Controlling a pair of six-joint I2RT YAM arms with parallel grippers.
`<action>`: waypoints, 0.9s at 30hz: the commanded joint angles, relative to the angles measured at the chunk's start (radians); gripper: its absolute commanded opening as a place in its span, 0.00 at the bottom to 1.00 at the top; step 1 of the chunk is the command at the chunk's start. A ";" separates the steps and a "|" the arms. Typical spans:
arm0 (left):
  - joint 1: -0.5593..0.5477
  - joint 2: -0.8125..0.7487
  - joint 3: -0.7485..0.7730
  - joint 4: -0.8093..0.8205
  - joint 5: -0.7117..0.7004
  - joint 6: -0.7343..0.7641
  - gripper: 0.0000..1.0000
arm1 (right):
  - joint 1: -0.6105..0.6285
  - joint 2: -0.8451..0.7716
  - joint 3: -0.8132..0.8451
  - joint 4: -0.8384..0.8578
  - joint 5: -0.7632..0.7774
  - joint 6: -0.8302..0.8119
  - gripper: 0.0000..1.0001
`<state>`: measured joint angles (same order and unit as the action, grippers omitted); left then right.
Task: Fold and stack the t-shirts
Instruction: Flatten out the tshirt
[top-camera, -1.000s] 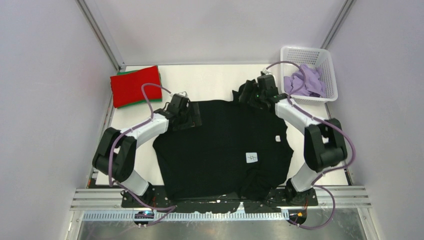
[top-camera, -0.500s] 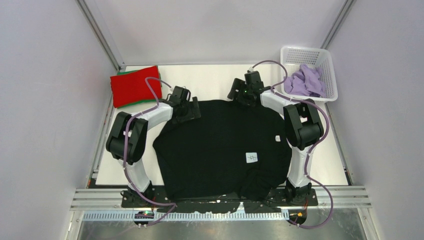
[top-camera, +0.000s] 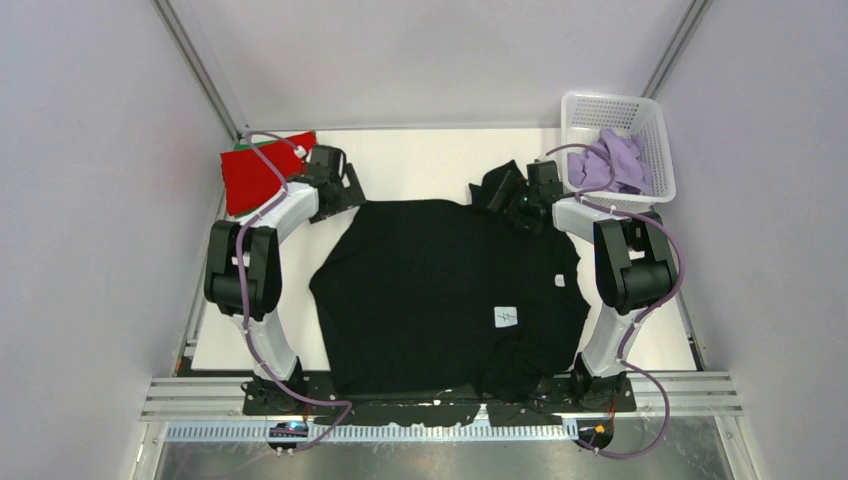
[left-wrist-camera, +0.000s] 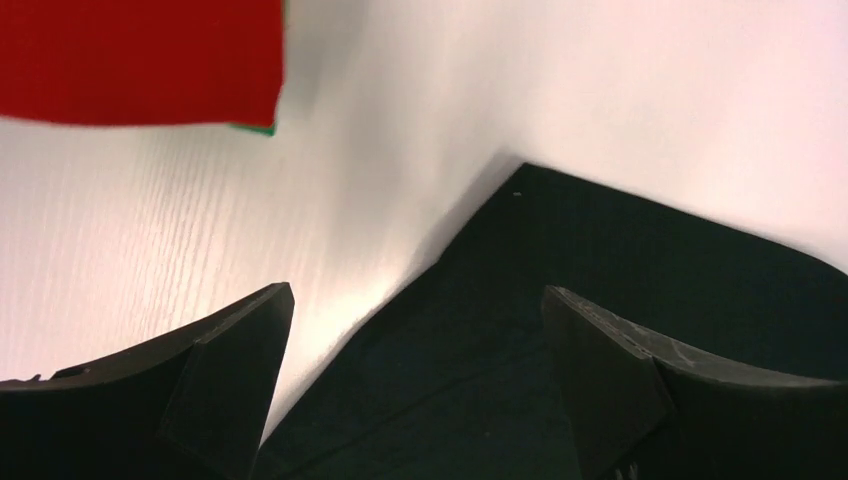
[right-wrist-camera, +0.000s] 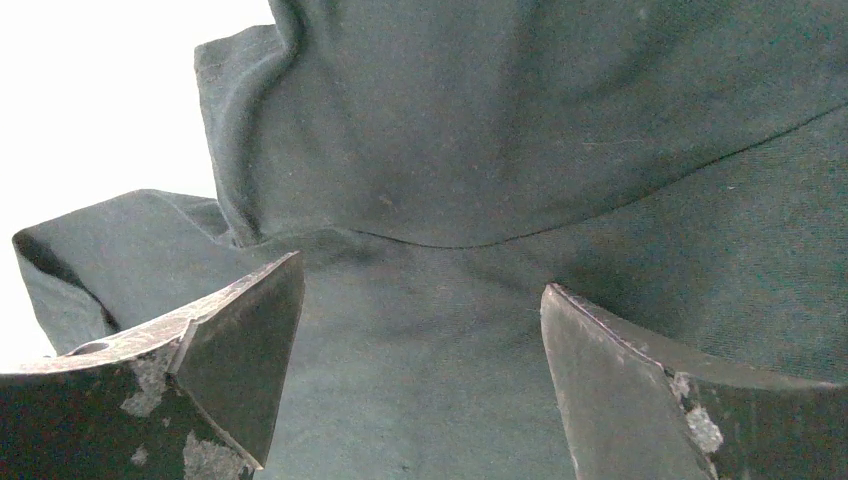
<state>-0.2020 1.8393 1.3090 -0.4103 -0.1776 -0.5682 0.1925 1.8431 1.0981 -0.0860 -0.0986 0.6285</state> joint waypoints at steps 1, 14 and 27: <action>-0.050 0.019 0.096 -0.057 0.032 0.125 0.99 | -0.005 -0.024 -0.033 -0.040 0.000 -0.021 0.96; -0.229 0.192 0.288 -0.262 -0.032 0.226 0.75 | -0.010 -0.031 -0.064 -0.034 -0.002 -0.047 0.96; -0.249 0.269 0.332 -0.300 0.029 0.214 0.54 | -0.024 -0.029 -0.074 -0.030 -0.034 -0.052 0.95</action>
<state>-0.4477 2.0892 1.5936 -0.6930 -0.1814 -0.3592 0.1768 1.8214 1.0546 -0.0444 -0.1333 0.5957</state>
